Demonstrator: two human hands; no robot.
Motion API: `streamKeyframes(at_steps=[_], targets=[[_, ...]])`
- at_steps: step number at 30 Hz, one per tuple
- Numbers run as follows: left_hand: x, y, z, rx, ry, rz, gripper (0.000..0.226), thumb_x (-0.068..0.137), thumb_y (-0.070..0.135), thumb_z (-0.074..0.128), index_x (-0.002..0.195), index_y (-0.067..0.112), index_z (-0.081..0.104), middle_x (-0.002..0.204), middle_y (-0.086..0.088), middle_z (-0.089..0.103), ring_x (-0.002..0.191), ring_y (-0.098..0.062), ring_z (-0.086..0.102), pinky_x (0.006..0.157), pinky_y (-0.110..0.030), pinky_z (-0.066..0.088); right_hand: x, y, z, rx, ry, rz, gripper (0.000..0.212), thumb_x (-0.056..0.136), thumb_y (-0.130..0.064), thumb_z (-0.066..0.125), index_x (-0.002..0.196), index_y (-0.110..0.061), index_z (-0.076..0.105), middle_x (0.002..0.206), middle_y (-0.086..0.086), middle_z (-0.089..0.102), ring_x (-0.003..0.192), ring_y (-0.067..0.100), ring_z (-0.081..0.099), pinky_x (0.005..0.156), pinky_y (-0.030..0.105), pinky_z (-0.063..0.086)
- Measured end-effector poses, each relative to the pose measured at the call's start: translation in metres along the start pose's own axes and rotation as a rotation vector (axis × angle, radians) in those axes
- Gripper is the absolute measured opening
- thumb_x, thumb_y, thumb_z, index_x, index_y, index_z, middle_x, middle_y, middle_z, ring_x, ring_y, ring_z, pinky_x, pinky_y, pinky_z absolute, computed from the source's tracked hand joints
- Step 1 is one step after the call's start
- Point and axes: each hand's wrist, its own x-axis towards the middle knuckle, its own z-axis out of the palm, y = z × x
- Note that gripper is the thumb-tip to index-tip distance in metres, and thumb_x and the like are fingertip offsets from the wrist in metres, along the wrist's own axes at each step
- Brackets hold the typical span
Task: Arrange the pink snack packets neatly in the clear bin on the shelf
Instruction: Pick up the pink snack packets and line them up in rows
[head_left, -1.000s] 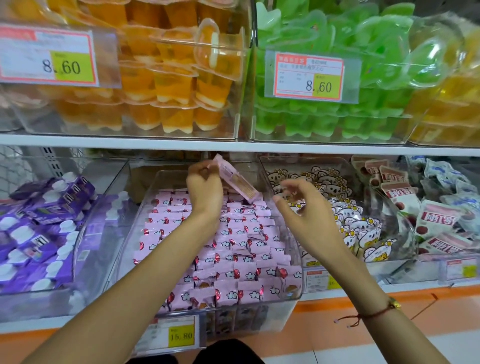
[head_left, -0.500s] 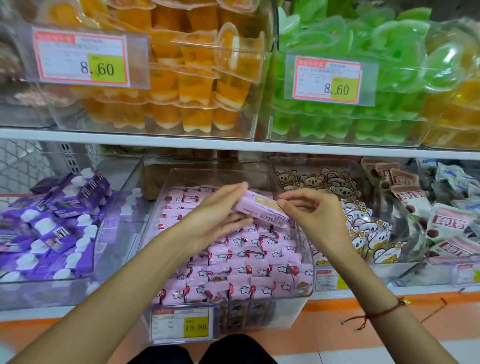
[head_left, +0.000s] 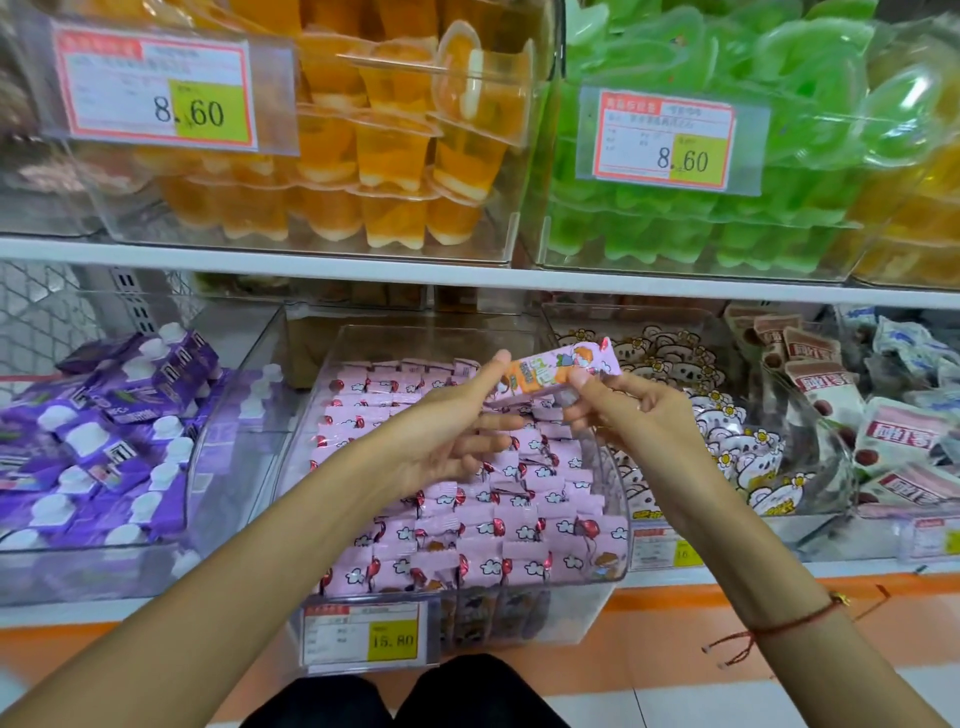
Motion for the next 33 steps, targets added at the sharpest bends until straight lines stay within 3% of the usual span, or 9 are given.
streamKeyframes(at_steps=[7,10,13,15,17,19,21,25,33], targets=[[0.008,-0.004,0.000,0.244,0.049,0.233,0.035,0.087,0.053,0.053,0.107,0.025,0.062,0.100,0.002,0.072,0.073,-0.004,0.062,0.056,-0.019,0.044,0.007,0.002,-0.004,0.111,0.005,0.000,0.025,0.088,-0.020,0.064,0.109,-0.008,0.062,0.096,0.006,0.071,0.086,0.014,0.068,0.070,0.019,0.052],[0.024,-0.004,-0.008,0.537,0.114,0.431,0.038,0.091,0.047,0.051,0.124,0.028,0.052,0.106,0.007,0.065,0.082,0.001,0.062,0.066,-0.016,0.047,0.018,0.006,-0.009,0.186,0.149,0.011,0.016,0.088,-0.013,0.064,0.103,-0.007,0.061,0.098,0.006,0.070,0.088,0.015,0.068,0.083,0.024,0.056],[0.051,-0.006,-0.021,1.023,0.338,0.573,0.032,0.100,0.029,0.042,0.131,0.029,0.049,0.104,-0.002,0.067,0.078,-0.014,0.060,0.068,-0.026,0.047,0.036,0.008,-0.011,0.038,0.298,0.052,0.027,0.087,-0.017,0.066,0.111,-0.011,0.055,0.109,0.005,0.065,0.101,0.021,0.064,0.096,0.034,0.049],[0.067,-0.009,-0.025,1.286,0.338,0.576,0.034,0.099,0.018,0.038,0.131,0.023,0.050,0.119,-0.010,0.063,0.099,-0.025,0.061,0.084,-0.035,0.048,0.048,0.006,-0.006,-0.181,0.339,0.039,0.033,0.085,-0.022,0.069,0.112,-0.008,0.057,0.108,0.005,0.063,0.101,0.022,0.060,0.092,0.037,0.048],[0.079,-0.014,-0.026,1.461,0.259,0.551,0.040,0.099,0.020,0.035,0.138,0.024,0.045,0.140,-0.004,0.050,0.126,-0.026,0.046,0.105,-0.042,0.037,0.060,0.005,0.000,-0.345,0.334,-0.046,0.011,0.084,-0.019,0.070,0.084,-0.012,0.061,0.087,0.004,0.065,0.083,0.021,0.060,0.076,0.032,0.049],[0.083,-0.016,-0.030,1.519,0.229,0.519,0.042,0.100,0.026,0.030,0.139,0.027,0.044,0.144,-0.001,0.046,0.130,-0.024,0.042,0.108,-0.042,0.030,0.071,0.005,0.007,-0.485,0.274,-0.143,0.013,0.086,-0.015,0.067,0.078,-0.012,0.057,0.077,0.003,0.063,0.064,0.015,0.056,0.056,0.020,0.044],[0.083,-0.017,-0.036,1.515,0.267,0.534,0.041,0.100,0.031,0.028,0.133,0.027,0.051,0.136,-0.001,0.054,0.120,-0.022,0.049,0.102,-0.037,0.035,0.079,0.005,0.012,-0.650,0.149,-0.203,0.018,0.088,-0.015,0.064,0.102,-0.007,0.055,0.084,0.004,0.062,0.064,0.013,0.056,0.050,0.014,0.038],[0.081,-0.022,-0.038,1.521,0.341,0.552,0.039,0.099,0.035,0.030,0.127,0.023,0.055,0.131,-0.001,0.057,0.118,-0.020,0.049,0.099,-0.034,0.036,0.089,0.004,0.010,-0.956,-0.047,-0.351,0.034,0.089,-0.014,0.061,0.118,-0.001,0.048,0.103,0.018,0.064,0.092,0.032,0.062,0.066,0.025,0.036],[0.082,-0.025,-0.036,1.456,0.327,0.544,0.041,0.100,0.033,0.030,0.136,0.021,0.047,0.139,-0.002,0.050,0.128,-0.021,0.042,0.106,-0.034,0.028,0.109,0.014,0.037,-1.372,-0.271,-0.433,0.025,0.087,-0.019,0.064,0.110,-0.011,0.062,0.118,0.010,0.055,0.106,0.028,0.058,0.081,0.024,0.043]])
